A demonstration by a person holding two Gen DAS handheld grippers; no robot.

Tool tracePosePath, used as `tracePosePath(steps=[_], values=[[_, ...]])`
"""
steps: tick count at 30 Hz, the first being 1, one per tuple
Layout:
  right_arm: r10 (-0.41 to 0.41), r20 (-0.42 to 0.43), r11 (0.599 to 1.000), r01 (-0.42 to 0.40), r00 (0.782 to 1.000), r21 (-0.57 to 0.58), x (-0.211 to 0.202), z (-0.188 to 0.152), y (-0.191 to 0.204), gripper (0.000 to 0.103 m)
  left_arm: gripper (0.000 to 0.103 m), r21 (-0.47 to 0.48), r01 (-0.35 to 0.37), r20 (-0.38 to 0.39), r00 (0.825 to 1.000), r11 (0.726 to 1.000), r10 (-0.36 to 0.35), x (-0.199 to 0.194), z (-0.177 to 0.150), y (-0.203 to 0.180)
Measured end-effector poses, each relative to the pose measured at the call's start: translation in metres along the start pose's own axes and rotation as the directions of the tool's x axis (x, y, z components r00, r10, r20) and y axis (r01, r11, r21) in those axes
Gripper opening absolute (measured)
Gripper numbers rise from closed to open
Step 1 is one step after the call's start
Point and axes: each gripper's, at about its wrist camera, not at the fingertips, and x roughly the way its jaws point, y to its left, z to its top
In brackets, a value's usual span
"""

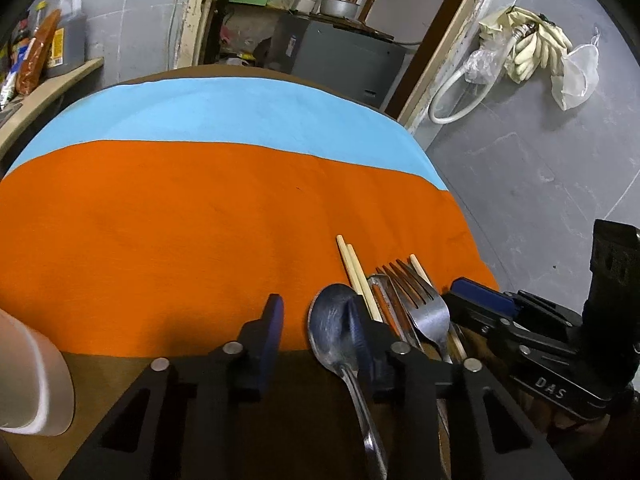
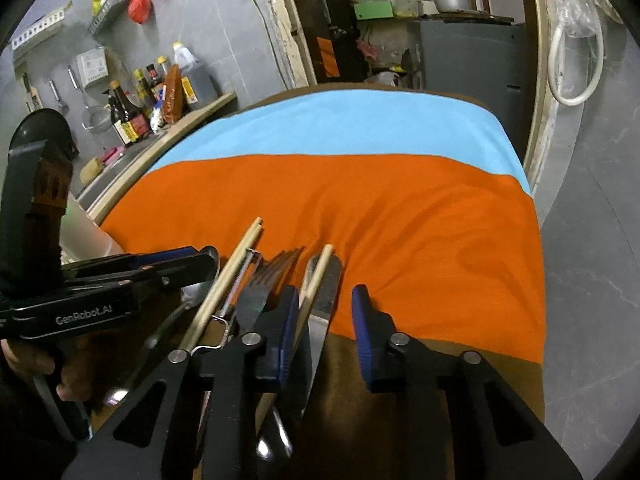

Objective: Organize utensils
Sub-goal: 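Grasp another steel spoon with the left tool while the right tool grasps a chopstick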

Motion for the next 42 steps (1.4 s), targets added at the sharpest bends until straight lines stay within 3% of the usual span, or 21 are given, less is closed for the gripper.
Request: tracePosePath(steps=[6, 10, 17, 21, 23, 26, 31, 39, 42], values=[[-0.033, -0.018, 0.999, 0.034, 0.999, 0.028, -0.002, -0.004, -0.011, 0.022, 0.023, -0.004, -0.006, -0.008, 1.000, 1.000, 0.006, 0.001, 0.000, 0.001], [-0.011, -0.033, 0.998, 0.013, 0.999, 0.063, 0.001, -0.006, -0.020, 0.022, 0.015, -0.005, -0.003, -0.018, 1.000, 1.000, 0.003, 0.002, 0.000, 0.002], [0.029, -0.107, 0.994, -0.018, 0.994, 0.108, 0.020, 0.009, -0.025, 0.022, 0.015, 0.015, 0.022, -0.045, 0.999, 1.000, -0.021, 0.006, 0.002, 0.001], [0.007, -0.174, 0.996, 0.009, 0.985, 0.089, 0.029, 0.016, -0.020, 0.021, 0.015, 0.027, 0.027, -0.066, 0.998, 0.999, -0.025, 0.007, 0.005, 0.001], [0.024, -0.194, 0.995, -0.005, 0.981, 0.099, 0.032, 0.017, -0.017, 0.006, 0.010, 0.033, 0.012, -0.072, 0.997, 0.999, -0.009, 0.007, 0.006, -0.001], [0.033, -0.202, 0.992, -0.008, 0.979, 0.125, 0.030, 0.016, -0.014, 0.005, 0.006, 0.022, 0.012, -0.075, 0.997, 1.000, -0.011, 0.002, 0.008, 0.000], [0.064, -0.158, 0.982, -0.034, 0.985, 0.186, 0.016, 0.006, -0.013, 0.004, 0.003, 0.021, 0.021, -0.071, 0.997, 1.000, -0.019, -0.012, 0.008, 0.001], [0.081, 0.037, 0.952, -0.088, 0.996, 0.294, -0.034, -0.009, -0.021, 0.004, 0.002, 0.046, 0.017, -0.041, 0.999, 0.999, -0.016, -0.037, 0.004, -0.005], [0.060, 0.121, 0.945, -0.095, 0.991, 0.312, -0.055, -0.010, -0.017, 0.004, 0.002, 0.085, -0.012, 0.014, 1.000, 0.996, 0.011, -0.056, 0.002, -0.012]])
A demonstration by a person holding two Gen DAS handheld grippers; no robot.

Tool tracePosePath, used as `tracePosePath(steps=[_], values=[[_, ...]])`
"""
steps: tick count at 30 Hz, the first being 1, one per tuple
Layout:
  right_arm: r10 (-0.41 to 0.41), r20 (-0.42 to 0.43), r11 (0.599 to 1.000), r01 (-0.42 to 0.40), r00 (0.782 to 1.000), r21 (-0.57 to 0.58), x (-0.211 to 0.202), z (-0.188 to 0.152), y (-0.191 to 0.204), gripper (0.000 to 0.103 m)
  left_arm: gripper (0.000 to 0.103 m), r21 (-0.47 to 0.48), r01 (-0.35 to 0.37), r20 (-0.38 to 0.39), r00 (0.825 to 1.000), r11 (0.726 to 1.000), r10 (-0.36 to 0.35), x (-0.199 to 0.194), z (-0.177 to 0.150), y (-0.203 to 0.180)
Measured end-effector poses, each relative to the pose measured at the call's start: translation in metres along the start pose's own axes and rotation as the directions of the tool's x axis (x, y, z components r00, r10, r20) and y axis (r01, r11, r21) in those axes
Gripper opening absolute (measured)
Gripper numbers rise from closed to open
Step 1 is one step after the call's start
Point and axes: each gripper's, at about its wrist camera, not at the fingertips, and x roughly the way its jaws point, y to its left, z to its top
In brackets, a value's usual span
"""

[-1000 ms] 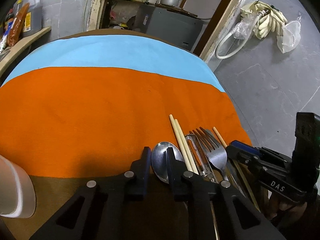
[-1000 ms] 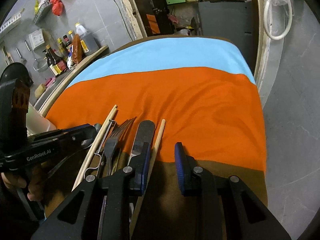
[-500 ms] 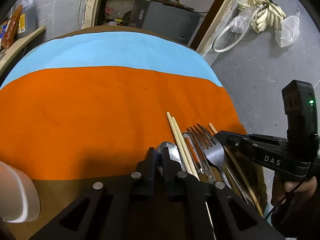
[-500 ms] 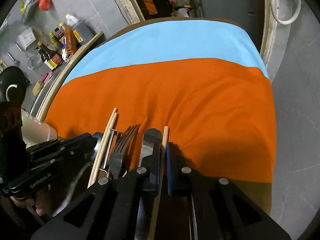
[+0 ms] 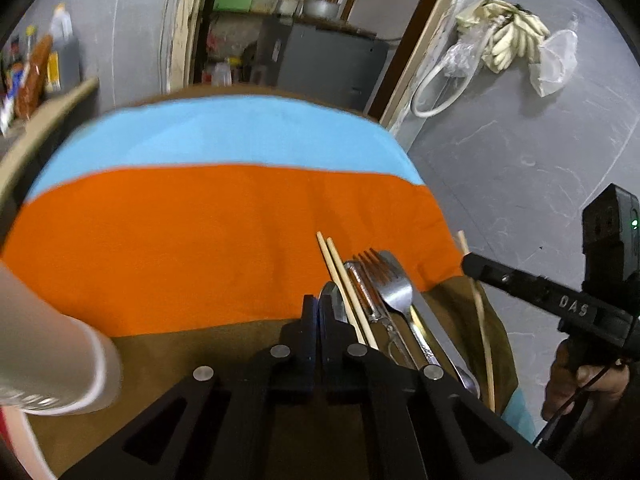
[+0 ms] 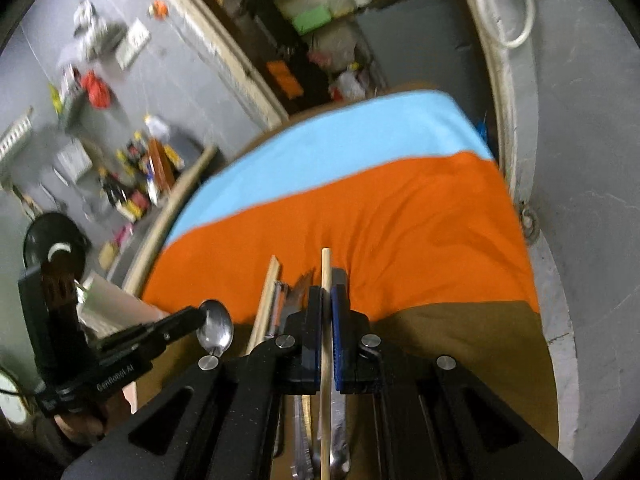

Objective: Organize utensils
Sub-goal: 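Lift and carry both held utensils over the white basket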

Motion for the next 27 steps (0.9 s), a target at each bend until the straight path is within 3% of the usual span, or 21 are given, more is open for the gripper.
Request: tracePosePath(steps=[6, 11, 17, 21, 27], values=[[-0.015, 0.178, 0.999, 0.022, 0.984, -0.033, -0.037, 0.003, 0.036, 0.004, 0.002, 0.037, -0.028, 0.153, 0.988, 0.999, 0.022, -0.048, 0.003, -0.004], [-0.027, 0.289, 0.995, 0.054, 0.957, -0.087, -0.070, 0.013, 0.075, 0.004, 0.002, 0.051, -0.055, 0.267, 0.963, 0.997, 0.039, -0.092, 0.012, 0.002], [0.023, 0.397, 0.993, 0.025, 0.918, -0.114, -0.105, 0.029, 0.132, 0.004, 0.002, 0.033, -0.079, 0.372, 0.926, 0.996, 0.061, -0.153, 0.031, 0.028], [0.089, 0.448, 0.989, -0.024, 0.890, -0.149, -0.110, 0.036, 0.181, 0.004, 0.002, 0.021, -0.122, 0.438, 0.893, 0.992, 0.101, -0.197, 0.043, 0.053], [0.201, 0.483, 0.971, -0.109, 0.852, -0.212, -0.092, 0.043, 0.251, 0.004, 0.002, -0.077, -0.224, 0.522, 0.822, 0.972, 0.230, -0.254, 0.051, 0.111]])
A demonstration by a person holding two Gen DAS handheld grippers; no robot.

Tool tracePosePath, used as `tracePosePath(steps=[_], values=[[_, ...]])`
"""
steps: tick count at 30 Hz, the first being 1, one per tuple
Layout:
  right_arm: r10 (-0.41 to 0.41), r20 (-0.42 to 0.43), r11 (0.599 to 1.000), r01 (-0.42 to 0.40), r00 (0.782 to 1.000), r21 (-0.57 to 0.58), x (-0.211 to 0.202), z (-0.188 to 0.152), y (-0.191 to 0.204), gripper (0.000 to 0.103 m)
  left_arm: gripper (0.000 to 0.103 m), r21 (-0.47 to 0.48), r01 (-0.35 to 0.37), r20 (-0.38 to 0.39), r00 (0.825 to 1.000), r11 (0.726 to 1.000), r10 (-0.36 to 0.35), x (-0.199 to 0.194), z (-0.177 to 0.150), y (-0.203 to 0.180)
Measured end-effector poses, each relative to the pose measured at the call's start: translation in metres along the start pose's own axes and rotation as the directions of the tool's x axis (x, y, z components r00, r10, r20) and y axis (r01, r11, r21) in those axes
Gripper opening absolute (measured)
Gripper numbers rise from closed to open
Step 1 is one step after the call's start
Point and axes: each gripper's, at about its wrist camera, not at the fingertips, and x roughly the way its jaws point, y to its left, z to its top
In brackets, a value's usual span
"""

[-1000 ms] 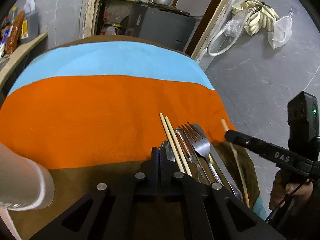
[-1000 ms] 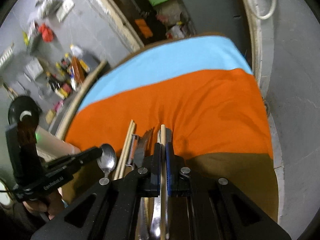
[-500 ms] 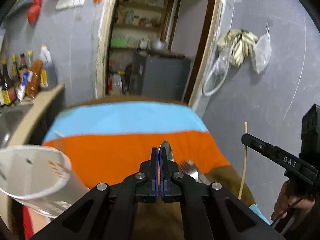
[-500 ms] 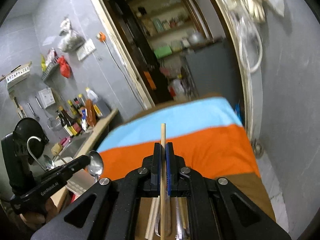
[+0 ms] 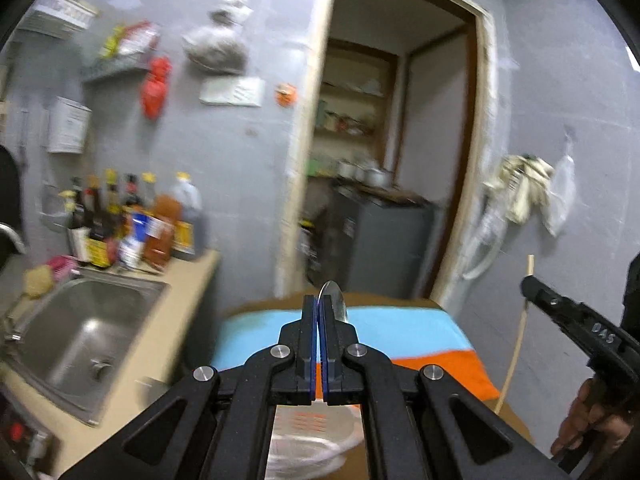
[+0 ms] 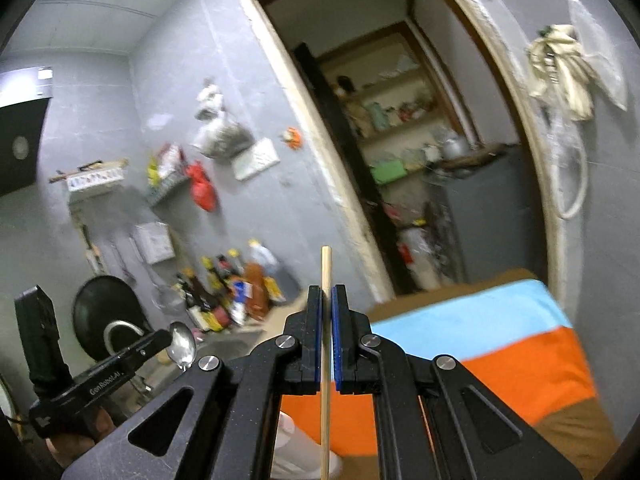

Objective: Organize utensils
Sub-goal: 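Lift and carry both held utensils over the white basket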

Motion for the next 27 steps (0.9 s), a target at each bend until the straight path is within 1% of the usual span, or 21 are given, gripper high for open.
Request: tracePosePath(steps=[2, 7, 9, 11, 14, 21, 27], values=[[0.027, 0.027, 1.000, -0.026, 0.999, -0.011, 0.012, 0.000, 0.021, 0.004, 0.002, -0.006, -0.060, 0.021, 0.998, 0.998, 0.060, -0.005, 0.004, 0.022], [0.034, 0.077, 0.999, -0.030, 0.996, -0.042, 0.031, -0.009, 0.059, 0.004, 0.002, -0.039, -0.181, 0.043, 0.982, 0.983, 0.182, -0.007, 0.005, 0.072], [0.025, 0.089, 0.997, -0.018, 0.996, -0.070, 0.038, -0.015, 0.068, 0.004, 0.002, -0.034, -0.221, 0.055, 0.973, 0.975, 0.223, -0.003, 0.003, 0.082], [0.020, 0.091, 0.996, -0.012, 0.996, -0.084, 0.044, -0.022, 0.073, 0.004, 0.002, -0.021, -0.246, 0.058, 0.967, 0.969, 0.247, 0.003, -0.001, 0.086], [0.007, 0.082, 0.996, 0.001, 0.997, -0.095, 0.058, -0.034, 0.074, 0.004, 0.002, 0.008, -0.266, 0.056, 0.962, 0.964, 0.266, 0.014, -0.009, 0.089], [-0.013, 0.051, 0.995, 0.018, 0.999, -0.102, 0.078, -0.058, 0.070, 0.004, 0.002, 0.088, -0.281, 0.043, 0.960, 0.956, 0.278, 0.034, -0.033, 0.083], [-0.028, 0.029, 0.992, 0.031, 0.999, -0.120, 0.087, -0.070, 0.068, 0.004, 0.002, 0.102, -0.269, 0.031, 0.963, 0.958, 0.268, 0.044, -0.044, 0.080]])
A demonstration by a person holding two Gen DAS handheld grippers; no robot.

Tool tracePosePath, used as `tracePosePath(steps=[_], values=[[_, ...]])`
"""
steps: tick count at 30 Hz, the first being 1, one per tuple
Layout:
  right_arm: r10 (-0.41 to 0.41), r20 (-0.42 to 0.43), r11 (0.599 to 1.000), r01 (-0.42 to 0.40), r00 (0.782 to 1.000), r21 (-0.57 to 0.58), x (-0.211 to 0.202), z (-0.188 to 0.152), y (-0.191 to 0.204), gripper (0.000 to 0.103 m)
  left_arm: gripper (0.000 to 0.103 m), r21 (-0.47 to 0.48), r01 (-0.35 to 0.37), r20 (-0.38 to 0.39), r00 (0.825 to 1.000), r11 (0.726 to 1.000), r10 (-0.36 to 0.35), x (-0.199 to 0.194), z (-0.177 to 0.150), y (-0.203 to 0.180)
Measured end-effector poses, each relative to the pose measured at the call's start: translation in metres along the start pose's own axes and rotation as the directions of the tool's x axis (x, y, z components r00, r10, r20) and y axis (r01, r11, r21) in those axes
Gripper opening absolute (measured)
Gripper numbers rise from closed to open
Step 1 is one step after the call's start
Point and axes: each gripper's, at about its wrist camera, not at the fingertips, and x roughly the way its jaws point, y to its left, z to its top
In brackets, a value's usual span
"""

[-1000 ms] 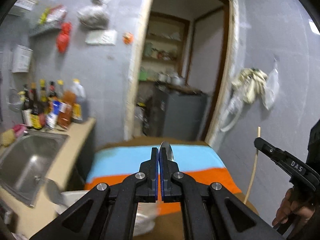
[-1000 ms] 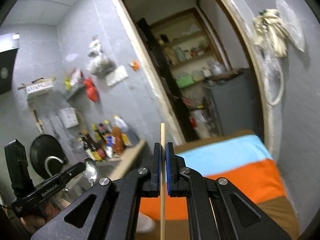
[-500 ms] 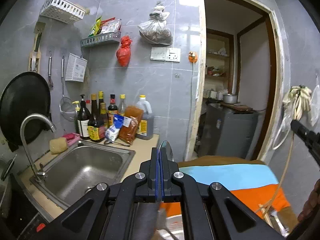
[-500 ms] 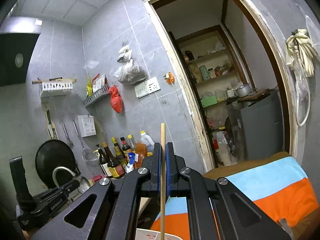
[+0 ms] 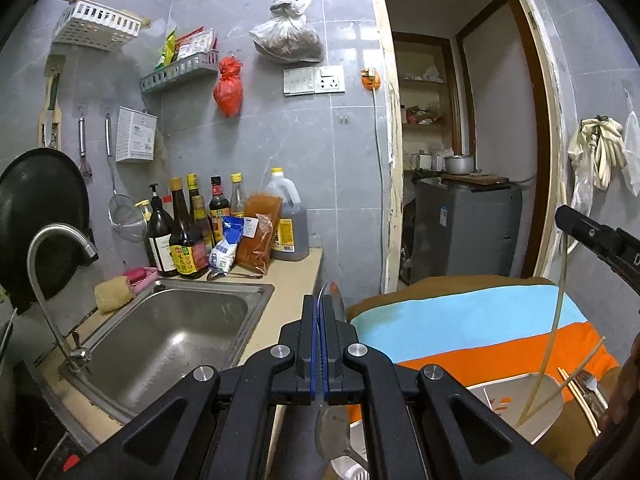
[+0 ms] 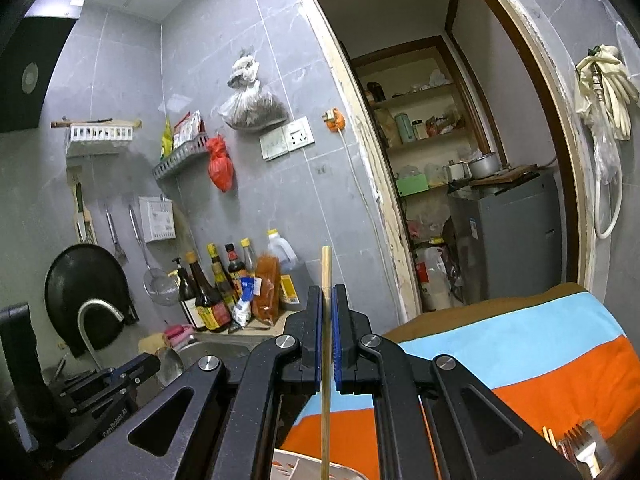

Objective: Organize utensils
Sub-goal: 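Lift and carry both held utensils over the white basket, then open both tools to drop the utensils into the basket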

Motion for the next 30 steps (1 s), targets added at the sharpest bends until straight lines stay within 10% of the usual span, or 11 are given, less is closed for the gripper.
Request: tracePosePath(steps=[12, 18, 30], values=[[0.009, -0.079, 1.000, -0.007, 0.997, 0.025, -0.003, -0.008, -0.009, 0.007, 0.004, -0.044, 0.137, -0.107, 0.984, 0.990, -0.141, 0.010, -0.006, 0.000], [0.017, -0.085, 0.999, -0.013, 0.996, 0.044, -0.020, -0.002, -0.015, 0.032, 0.009, -0.139, 0.217, -0.152, 0.960, 0.966, -0.237, 0.006, -0.004, 0.009], [-0.087, -0.014, 0.996, 0.086, 0.996, -0.015, -0.095, 0.041, -0.047, 0.078, 0.063, -0.176, 0.342, -0.070, 0.931, 0.923, -0.358, -0.034, 0.025, -0.022]])
